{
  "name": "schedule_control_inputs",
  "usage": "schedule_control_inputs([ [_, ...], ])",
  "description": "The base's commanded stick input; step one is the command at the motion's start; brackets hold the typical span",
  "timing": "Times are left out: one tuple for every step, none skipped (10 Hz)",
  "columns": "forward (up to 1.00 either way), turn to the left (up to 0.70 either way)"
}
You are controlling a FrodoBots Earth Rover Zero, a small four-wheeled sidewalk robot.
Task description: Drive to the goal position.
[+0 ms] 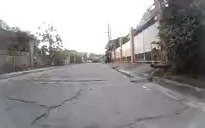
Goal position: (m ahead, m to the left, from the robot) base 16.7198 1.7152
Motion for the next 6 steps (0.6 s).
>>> schedule_control_inputs([
  [1.00,0.01],
  [1.00,0.01],
  [1.00,0.01],
  [1.00,0.01],
  [1.00,0.01],
  [1.00,0.01],
])
